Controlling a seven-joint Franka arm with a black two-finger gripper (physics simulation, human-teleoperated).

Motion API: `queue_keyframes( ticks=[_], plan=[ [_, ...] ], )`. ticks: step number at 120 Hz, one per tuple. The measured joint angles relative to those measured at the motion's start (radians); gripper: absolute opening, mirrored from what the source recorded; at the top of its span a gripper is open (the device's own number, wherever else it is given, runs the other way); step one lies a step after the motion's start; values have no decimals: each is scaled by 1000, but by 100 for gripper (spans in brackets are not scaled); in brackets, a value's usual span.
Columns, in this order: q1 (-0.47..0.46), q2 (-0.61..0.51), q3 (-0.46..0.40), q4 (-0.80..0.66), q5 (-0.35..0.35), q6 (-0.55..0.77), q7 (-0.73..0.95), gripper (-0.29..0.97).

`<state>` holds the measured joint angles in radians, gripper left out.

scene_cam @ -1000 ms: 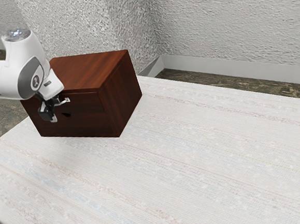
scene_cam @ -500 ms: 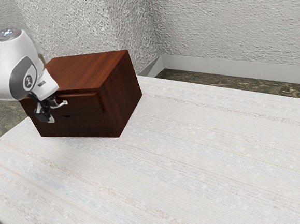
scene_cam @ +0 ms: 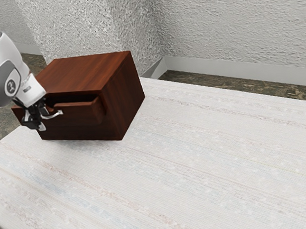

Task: Pull the drawer handle with one arm to open the drawer

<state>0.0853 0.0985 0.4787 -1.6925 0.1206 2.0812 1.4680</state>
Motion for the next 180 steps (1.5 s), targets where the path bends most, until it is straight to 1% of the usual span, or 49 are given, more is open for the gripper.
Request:
queue_keyframes(
  ticks=[26,56,70,98,129,152,165,180],
  plan=[
    [-15,-53,1,-58,3,0,1,34],
    [-19,-110,2,-110,5,-3,2,30],
    [-19,-138,2,-130,18,-8,2,30],
    [-19,-157,0,-171,27,-14,1,37],
    [-19,-232,0,-227,48,-19,0,29],
    [-15,-277,0,-254,72,-30,-2,29],
    [-15,-288,0,-267,80,-34,-3,34],
    [-12,-294,0,-271,85,-36,-4,34]
  ],
)
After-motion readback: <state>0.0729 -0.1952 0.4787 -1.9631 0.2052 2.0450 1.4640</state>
